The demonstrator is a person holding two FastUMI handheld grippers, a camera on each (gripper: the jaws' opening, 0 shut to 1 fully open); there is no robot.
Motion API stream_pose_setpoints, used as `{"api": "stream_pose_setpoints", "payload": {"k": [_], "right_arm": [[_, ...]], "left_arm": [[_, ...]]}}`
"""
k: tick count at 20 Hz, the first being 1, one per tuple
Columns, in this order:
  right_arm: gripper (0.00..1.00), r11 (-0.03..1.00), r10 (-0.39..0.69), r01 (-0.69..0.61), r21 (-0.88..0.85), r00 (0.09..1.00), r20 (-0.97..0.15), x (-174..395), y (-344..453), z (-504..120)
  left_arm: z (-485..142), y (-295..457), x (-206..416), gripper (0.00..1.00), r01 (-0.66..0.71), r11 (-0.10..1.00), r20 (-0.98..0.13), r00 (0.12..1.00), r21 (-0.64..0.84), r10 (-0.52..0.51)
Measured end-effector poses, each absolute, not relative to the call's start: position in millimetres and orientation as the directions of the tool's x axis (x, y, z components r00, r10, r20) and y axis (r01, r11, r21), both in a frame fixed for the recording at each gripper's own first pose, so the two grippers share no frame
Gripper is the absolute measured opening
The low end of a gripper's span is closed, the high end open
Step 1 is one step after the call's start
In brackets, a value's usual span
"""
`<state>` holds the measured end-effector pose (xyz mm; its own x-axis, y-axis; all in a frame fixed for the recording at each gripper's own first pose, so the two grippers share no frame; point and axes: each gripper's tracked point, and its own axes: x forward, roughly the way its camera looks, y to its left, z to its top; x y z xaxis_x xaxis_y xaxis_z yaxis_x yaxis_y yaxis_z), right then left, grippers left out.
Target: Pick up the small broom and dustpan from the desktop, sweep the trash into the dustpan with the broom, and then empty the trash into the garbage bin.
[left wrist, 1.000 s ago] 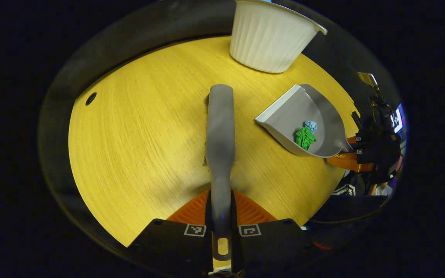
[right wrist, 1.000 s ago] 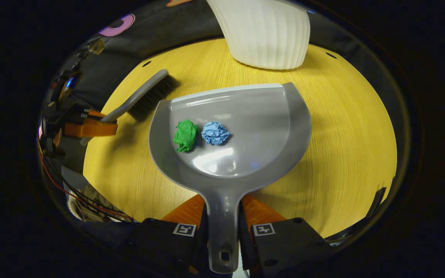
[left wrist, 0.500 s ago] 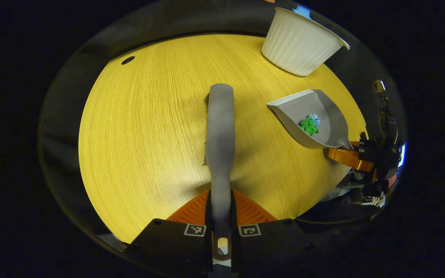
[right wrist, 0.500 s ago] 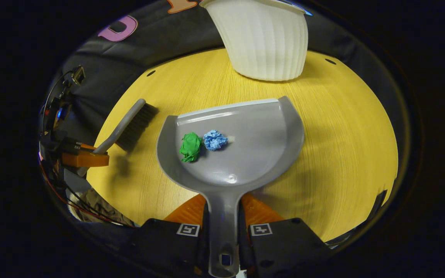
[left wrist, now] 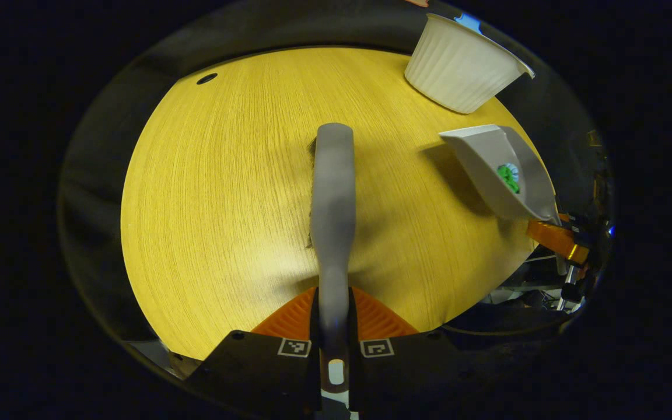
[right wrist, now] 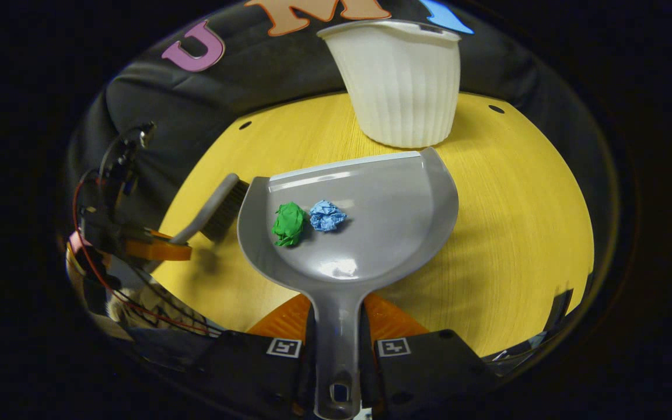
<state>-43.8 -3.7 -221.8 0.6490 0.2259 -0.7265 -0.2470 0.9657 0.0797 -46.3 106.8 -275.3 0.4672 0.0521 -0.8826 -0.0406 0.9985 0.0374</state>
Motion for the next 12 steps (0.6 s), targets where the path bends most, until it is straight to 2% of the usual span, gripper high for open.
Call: {"api": "stream_pose_setpoints", "payload": {"k": [2, 3, 4, 7, 8, 9, 10, 12], "right_arm": [[0.33, 0.969, 0.219, -0.234, 0.078, 0.67, -0.71, -52, -19, -185], [0.28, 0.972, 0.204, -0.227, 0.063, 0.68, -0.704, -56, -26, -166], [0.33, 0.974, 0.195, -0.22, 0.055, 0.688, -0.699, -64, -27, -149], [0.33, 0.978, 0.184, -0.201, 0.057, 0.704, -0.686, -87, -40, -97], [0.28, 0.979, 0.177, -0.195, 0.052, 0.705, -0.686, -87, -47, -83], [0.28, 0.98, 0.173, -0.191, 0.05, 0.707, -0.686, -88, -52, -69], [0.33, 0.981, 0.172, -0.184, 0.057, 0.706, -0.687, -90, -53, -58], [0.33, 0.984, 0.174, -0.16, 0.084, 0.71, -0.682, -81, -61, -29]], "left_arm": [[-275, 106, -47, 0.17, -0.035, 0.999, -0.885, 0.463, 0.038, 0.05], [-275, 102, -49, 0.17, -0.031, 0.999, -0.885, 0.463, 0.04, 0.05], [-275, 103, -49, 0.16, -0.028, 0.999, -0.885, 0.462, 0.042, 0.05], [-275, 104, -52, 0.17, -0.016, 0.999, -0.888, 0.457, 0.05, 0.052], [-275, 104, -52, 0.17, -0.016, 0.998, -0.889, 0.455, 0.054, 0.055], [-274, 103, -54, 0.16, -0.017, 0.998, -0.89, 0.453, 0.054, 0.056], [-275, 103, -55, 0.16, -0.019, 0.998, -0.891, 0.451, 0.052, 0.055], [-275, 103, -55, 0.17, -0.029, 0.999, -0.891, 0.45, 0.046, 0.054]]}}
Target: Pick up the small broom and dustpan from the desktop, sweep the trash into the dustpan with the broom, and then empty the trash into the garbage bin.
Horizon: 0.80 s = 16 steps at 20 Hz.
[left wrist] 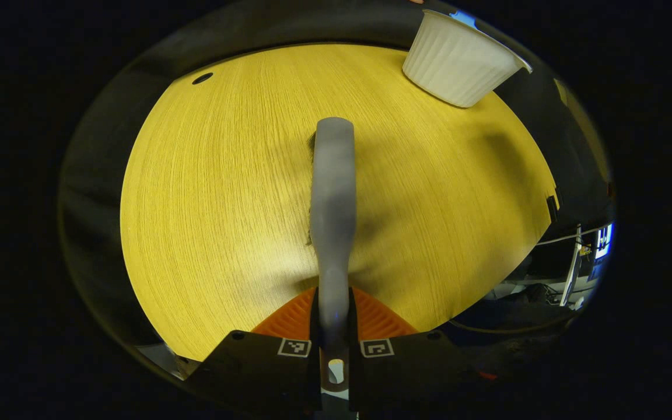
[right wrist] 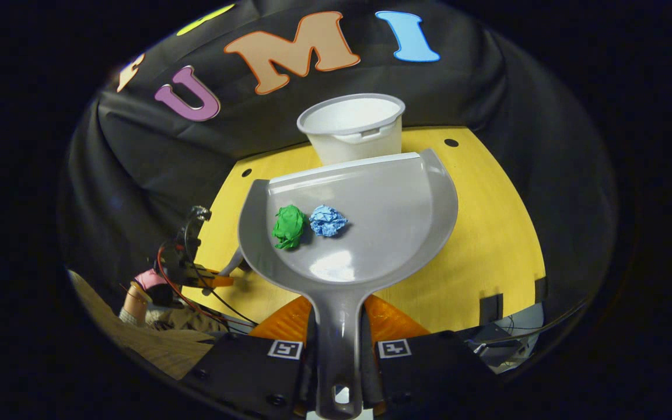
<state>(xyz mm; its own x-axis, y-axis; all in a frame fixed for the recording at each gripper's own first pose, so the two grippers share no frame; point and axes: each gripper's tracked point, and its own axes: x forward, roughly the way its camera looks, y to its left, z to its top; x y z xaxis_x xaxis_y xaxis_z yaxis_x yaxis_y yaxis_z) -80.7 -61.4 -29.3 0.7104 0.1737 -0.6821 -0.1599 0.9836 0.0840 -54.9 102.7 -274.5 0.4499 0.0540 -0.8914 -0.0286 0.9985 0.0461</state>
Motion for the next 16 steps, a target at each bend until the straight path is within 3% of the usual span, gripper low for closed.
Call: {"api": "stream_pose_setpoints", "payload": {"k": [7, 16], "right_arm": [[0.33, 0.987, 0.161, -0.132, 0.096, 0.695, -0.701, -34, -87, 34], [0.33, 0.995, 0.098, -0.077, 0.069, 0.48, -0.872, 30, -105, 73]], "left_arm": [[-274, 103, -55, 0.16, -0.044, 0.998, -0.896, 0.441, 0.045, 0.06], [-280, 105, -61, 0.17, -0.085, 0.996, -0.899, 0.431, 0.042, 0.074]]}}
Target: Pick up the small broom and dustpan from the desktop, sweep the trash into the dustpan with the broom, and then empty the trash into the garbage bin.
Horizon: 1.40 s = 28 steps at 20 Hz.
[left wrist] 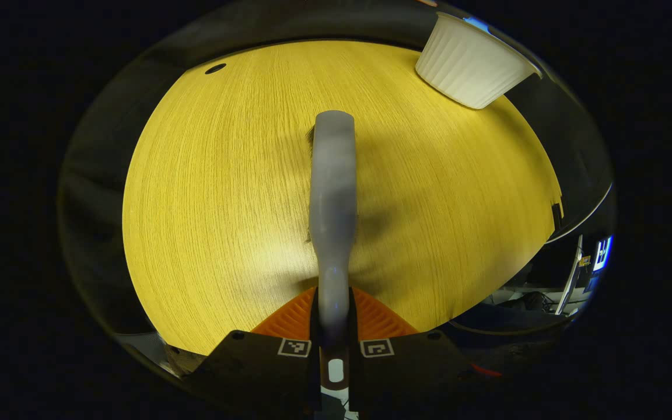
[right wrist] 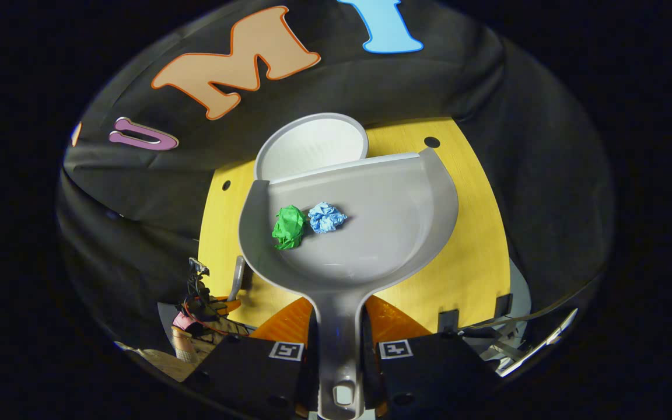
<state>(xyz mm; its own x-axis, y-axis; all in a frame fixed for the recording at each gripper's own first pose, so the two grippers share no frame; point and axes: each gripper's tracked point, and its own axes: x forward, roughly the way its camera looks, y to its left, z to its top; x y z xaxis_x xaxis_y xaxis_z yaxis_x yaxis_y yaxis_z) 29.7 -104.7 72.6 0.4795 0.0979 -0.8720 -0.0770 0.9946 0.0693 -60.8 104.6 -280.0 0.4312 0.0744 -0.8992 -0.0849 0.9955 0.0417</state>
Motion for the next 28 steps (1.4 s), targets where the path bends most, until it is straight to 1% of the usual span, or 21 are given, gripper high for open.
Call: {"api": "stream_pose_setpoints", "payload": {"k": [5, 7, 9, 10, 11, 12, 13, 19, 22, 23, 24, 27, 28], "right_arm": [[0.33, 0.999, 0.04, -0.02, 0.036, 0.313, -0.949, 41, -101, 77], [0.33, 1.0, 0.011, 0.001, 0.012, 0.264, -0.964, 48, -101, 80], [0.33, 1.0, 0.001, 0.008, 0.003, 0.246, -0.969, 57, -97, 85], [0.3, 1.0, -0.013, 0.009, -0.011, 0.236, -0.972, 60, -96, 87], [0.33, 1.0, -0.027, 0.006, -0.026, 0.228, -0.973, 60, -96, 89], [0.3, 0.999, -0.037, -0.001, -0.039, 0.22, -0.975, 61, -95, 92], [0.33, 0.999, -0.046, -0.009, -0.049, 0.222, -0.974, 63, -94, 92], [0.33, 0.995, -0.036, -0.083, -0.06, 0.264, -0.964, 64, -93, 89], [0.33, 0.994, 0.024, -0.105, -0.012, 0.33, -0.944, 66, -87, 93], [0.28, 0.994, 0.042, -0.107, 0.005, 0.354, -0.934, 61, -85, 97], [0.33, 0.993, 0.059, -0.113, 0.018, 0.376, -0.925, 52, -82, 101], [0.33, 0.987, 0.119, -0.148, 0.058, 0.442, -0.889, 20, -73, 110], [0.28, 0.984, 0.142, -0.162, 0.076, 0.454, -0.88, 4, -69, 108]], "left_arm": [[-285, 104, -62, 0.17, -0.11, 0.993, -0.9, 0.428, 0.036, 0.08], [-285, 105, -62, 0.16, -0.109, 0.993, -0.901, 0.424, 0.048, 0.09], [-287, 107, -64, 0.17, -0.112, 0.992, -0.903, 0.419, 0.052, 0.095], [-288, 107, -64, 0.17, -0.115, 0.992, -0.905, 0.415, 0.051, 0.095], [-289, 106, -66, 0.17, -0.118, 0.992, -0.907, 0.41, 0.053, 0.097], [-290, 107, -66, 0.16, -0.12, 0.991, -0.908, 0.406, 0.055, 0.1], [-289, 106, -68, 0.16, -0.122, 0.991, -0.91, 0.401, 0.057, 0.102], [-295, 106, -75, 0.16, -0.129, 0.99, -0.916, 0.388, 0.057, 0.103], [-294, 108, -76, 0.17, -0.119, 0.991, -0.918, 0.382, 0.063, 0.105], [-293, 109, -75, 0.16, -0.113, 0.991, -0.918, 0.382, 0.068, 0.107], [-292, 110, -75, 0.16, -0.108, 0.992, -0.919, 0.38, 0.072, 0.108], [-294, 110, -76, 0.16, -0.1, 0.992, -0.922, 0.372, 0.079, 0.111], [-293, 111, -75, 0.16, -0.094, 0.992, -0.922, 0.37, 0.084, 0.113]]}}
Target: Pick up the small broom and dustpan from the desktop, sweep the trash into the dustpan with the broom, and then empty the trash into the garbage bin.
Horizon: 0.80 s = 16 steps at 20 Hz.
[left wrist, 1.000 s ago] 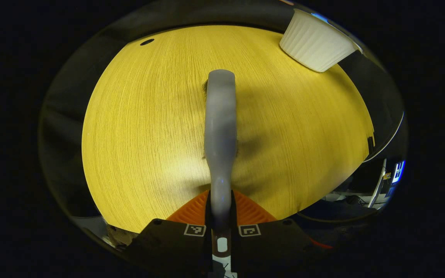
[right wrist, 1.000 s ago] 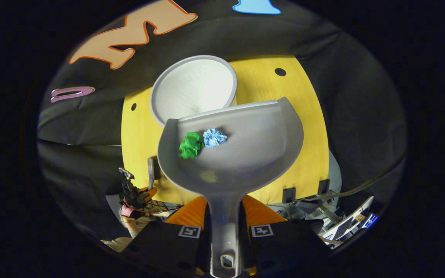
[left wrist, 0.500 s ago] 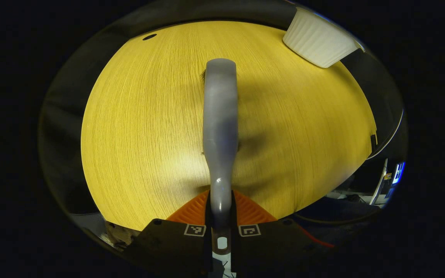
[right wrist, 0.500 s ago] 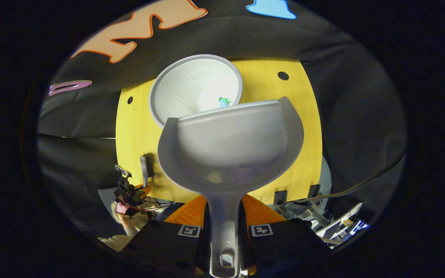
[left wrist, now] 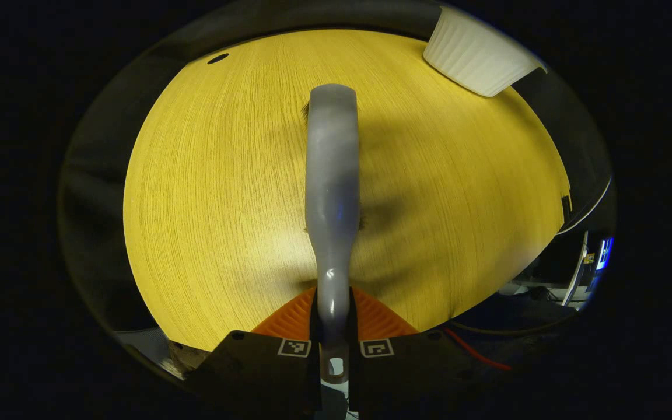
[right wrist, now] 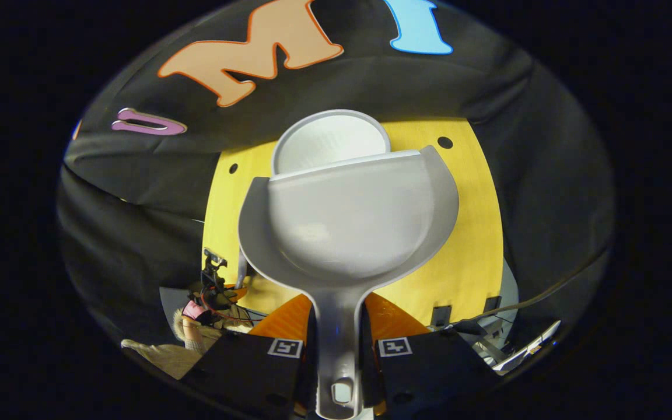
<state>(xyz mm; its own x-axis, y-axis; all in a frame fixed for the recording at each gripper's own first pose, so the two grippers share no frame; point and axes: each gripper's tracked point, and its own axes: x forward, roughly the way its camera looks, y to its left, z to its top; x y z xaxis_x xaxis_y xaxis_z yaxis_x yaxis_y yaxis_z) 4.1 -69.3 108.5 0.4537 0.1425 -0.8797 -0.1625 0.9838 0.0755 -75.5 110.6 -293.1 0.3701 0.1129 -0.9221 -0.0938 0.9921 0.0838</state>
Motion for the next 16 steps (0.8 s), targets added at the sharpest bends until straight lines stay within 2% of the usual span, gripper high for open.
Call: {"api": "stream_pose_setpoints", "payload": {"k": [1, 3, 4, 5, 6, 9, 10, 11, 12, 16], "right_arm": [[0.33, 0.98, 0.168, -0.178, 0.095, 0.459, -0.872, -13, -64, 105], [0.33, 0.971, 0.211, -0.2, 0.131, 0.463, -0.861, -47, -53, 94], [0.28, 0.968, 0.226, -0.207, 0.143, 0.467, -0.855, -62, -49, 88], [0.33, 0.965, 0.237, -0.215, 0.15, 0.467, -0.852, -77, -46, 80], [0.28, 0.964, 0.243, -0.216, 0.156, 0.469, -0.849, -91, -45, 71], [0.33, 0.961, 0.256, -0.214, 0.174, 0.453, -0.854, -123, -38, 34], [0.28, 0.961, 0.26, -0.209, 0.182, 0.45, -0.854, -128, -37, 18], [0.28, 0.96, 0.264, -0.204, 0.19, 0.448, -0.854, -130, -34, 1], [0.33, 0.959, 0.272, -0.199, 0.202, 0.442, -0.855, -130, -31, -18], [0.33, 0.959, 0.273, -0.19, 0.209, 0.436, -0.858, -111, -25, -94]], "left_arm": [[-292, 111, -75, 0.17, -0.09, 0.992, -0.922, 0.369, 0.09, 0.117], [-291, 110, -74, 0.17, -0.085, 0.992, -0.923, 0.364, 0.098, 0.122], [-291, 111, -75, 0.16, -0.078, 0.992, -0.924, 0.362, 0.103, 0.125], [-289, 111, -75, 0.17, -0.072, 0.991, -0.924, 0.361, 0.108, 0.127], [-288, 111, -74, 0.17, -0.069, 0.991, -0.924, 0.36, 0.111, 0.128], [-288, 111, -74, 0.17, -0.067, 0.991, -0.924, 0.359, 0.112, 0.129], [-288, 111, -75, 0.17, -0.065, 0.992, -0.925, 0.358, 0.111, 0.127], [-288, 112, -75, 0.17, -0.061, 0.991, -0.924, 0.358, 0.116, 0.13], [-288, 112, -75, 0.16, -0.056, 0.991, -0.925, 0.357, 0.122, 0.134], [-285, 112, -74, 0.17, -0.055, 0.991, -0.924, 0.357, 0.124, 0.136]]}}
